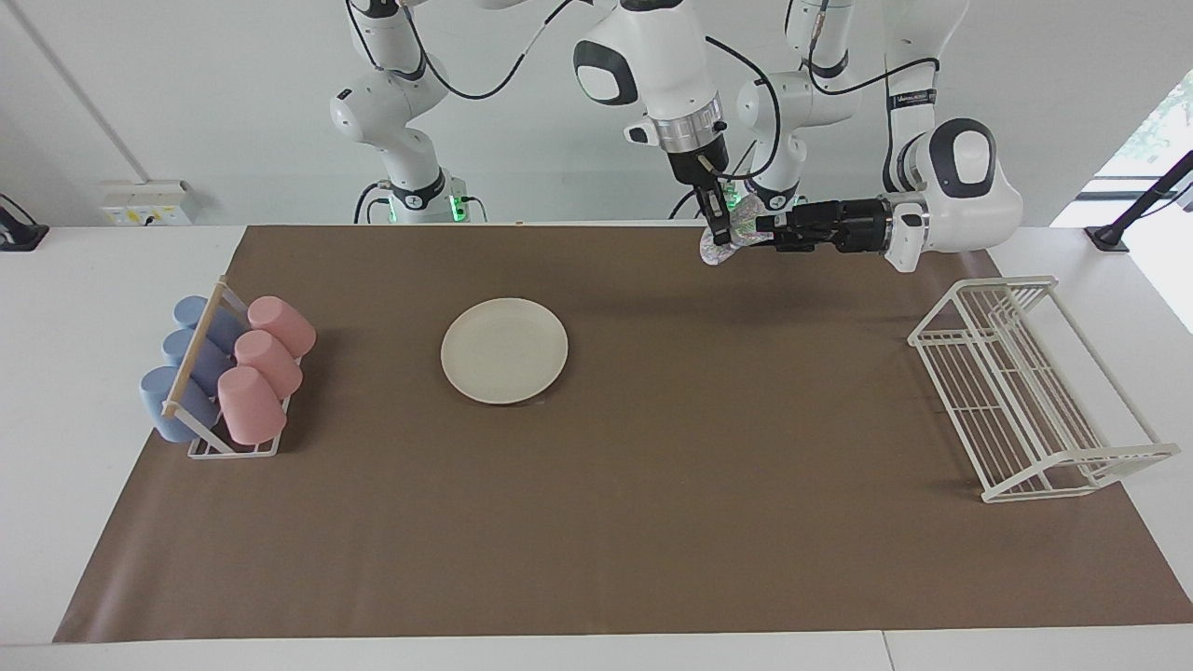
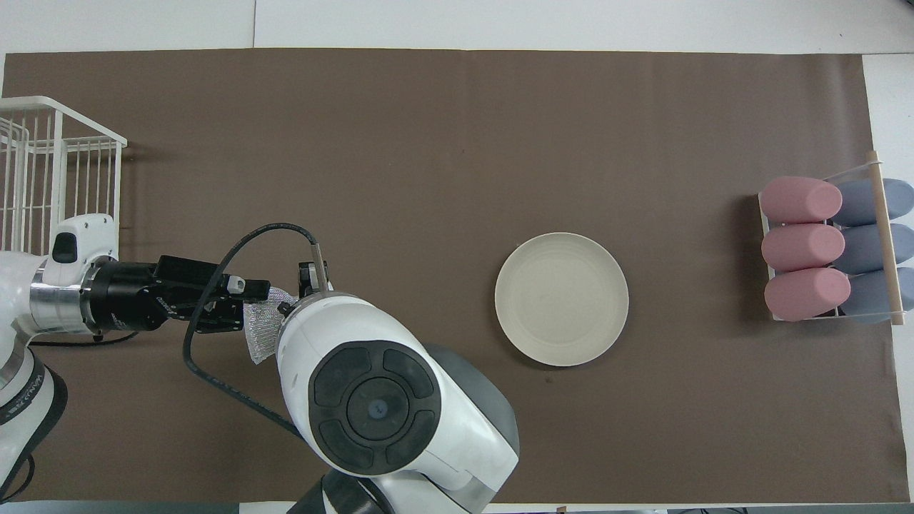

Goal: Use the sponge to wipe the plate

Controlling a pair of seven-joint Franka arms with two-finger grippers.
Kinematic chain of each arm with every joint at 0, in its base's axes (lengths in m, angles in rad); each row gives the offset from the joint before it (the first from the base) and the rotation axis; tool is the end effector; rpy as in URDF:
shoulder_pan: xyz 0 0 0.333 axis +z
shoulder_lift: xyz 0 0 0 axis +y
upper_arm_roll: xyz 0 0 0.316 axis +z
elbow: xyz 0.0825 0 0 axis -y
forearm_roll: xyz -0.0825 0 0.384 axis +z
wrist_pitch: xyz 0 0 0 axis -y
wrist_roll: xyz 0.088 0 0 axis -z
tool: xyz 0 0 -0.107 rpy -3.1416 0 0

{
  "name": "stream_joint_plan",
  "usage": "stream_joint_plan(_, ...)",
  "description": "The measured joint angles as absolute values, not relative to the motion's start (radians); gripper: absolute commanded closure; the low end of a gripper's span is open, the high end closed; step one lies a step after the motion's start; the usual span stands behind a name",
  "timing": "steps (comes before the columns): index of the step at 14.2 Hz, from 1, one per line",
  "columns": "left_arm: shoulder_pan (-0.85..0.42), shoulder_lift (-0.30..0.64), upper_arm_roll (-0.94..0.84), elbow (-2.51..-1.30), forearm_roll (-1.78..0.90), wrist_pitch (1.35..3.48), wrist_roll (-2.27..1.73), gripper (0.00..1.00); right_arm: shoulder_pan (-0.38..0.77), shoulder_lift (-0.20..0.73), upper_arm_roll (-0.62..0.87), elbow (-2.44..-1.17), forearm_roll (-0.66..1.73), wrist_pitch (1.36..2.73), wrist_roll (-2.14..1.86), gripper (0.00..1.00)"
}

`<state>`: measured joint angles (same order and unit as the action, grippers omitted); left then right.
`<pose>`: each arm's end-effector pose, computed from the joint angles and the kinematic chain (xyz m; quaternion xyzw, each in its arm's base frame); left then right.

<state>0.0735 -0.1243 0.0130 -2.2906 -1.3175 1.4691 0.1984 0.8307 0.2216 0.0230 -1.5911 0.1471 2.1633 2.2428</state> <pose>0.4621 -0.0719 0.4429 0.7499 0.1076 -0.1832 0.6265 0.4318 0.5018 0.5415 -0.7349 0.6518 0.0657 0.1754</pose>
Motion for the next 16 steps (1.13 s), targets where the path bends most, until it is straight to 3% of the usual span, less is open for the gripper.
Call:
stream_joint_plan(4, 0.079, -0.125, 0.022, -2.235, -1.186, 1.488, 0.198, 0.0, 0.749, 0.16, 0.014, -1.768, 0.147, 2.158, 1.93, 1.0)
stream_joint_plan(10, 0.098, -0.133, 0.023, -2.143, -0.888, 1.55, 0.198, 0.0, 0.445, 0.072, 0.003, -2.091, 0.147, 2.237, 1.365, 1.0)
stream_joint_plan(16, 0.098, -0.135, 0.022, -2.087, -0.746, 1.638, 0.184, 0.0, 0.464, 0.073, 0.019, -2.249, 0.229, 2.411, 1.39, 1.0)
